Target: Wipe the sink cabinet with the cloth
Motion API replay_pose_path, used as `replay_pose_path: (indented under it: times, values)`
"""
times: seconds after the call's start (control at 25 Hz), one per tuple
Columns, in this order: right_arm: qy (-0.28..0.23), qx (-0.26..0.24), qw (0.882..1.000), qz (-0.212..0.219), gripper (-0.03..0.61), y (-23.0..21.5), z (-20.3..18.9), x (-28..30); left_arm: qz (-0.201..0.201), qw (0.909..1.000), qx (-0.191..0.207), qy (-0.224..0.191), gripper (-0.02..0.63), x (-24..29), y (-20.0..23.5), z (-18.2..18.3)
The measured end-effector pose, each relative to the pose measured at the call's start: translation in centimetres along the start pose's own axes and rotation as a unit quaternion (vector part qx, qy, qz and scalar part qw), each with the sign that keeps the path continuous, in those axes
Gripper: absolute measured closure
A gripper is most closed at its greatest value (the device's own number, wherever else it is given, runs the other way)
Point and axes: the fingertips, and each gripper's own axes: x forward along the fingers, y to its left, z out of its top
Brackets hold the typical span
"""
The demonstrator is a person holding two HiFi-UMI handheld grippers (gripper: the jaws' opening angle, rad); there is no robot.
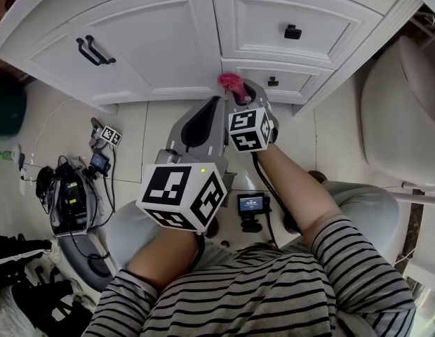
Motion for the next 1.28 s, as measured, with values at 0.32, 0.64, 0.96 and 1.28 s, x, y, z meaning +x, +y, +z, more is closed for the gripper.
replay_pose_path:
  times: [0.32,0.64,0.96,1.28]
  values:
    - [0.056,-0.007,0.997,-0.061,0.486,-3.9,-4.0,0.5,0.005,0.9997,-0.023,-0.006,0.614,-0.4,1.5,0.4]
    - [0.06,0.013,0.994,-0.086,0.492,-6.8,-5.3,-2.5,0.002,0.9998,-0.019,-0.007,0.614,-0.3,0.9,0.4]
    - [0.056,0.022,0.993,-0.104,0.491,-9.8,-6.0,-5.0,0.001,0.9999,-0.01,-0.005,0.614,-0.1,0.2,0.5]
    - [0.06,0.041,0.988,-0.134,0.491,-13.6,-7.0,-4.6,0.004,1.0,-0.005,0.002,0.614,0.2,0.2,-0.2]
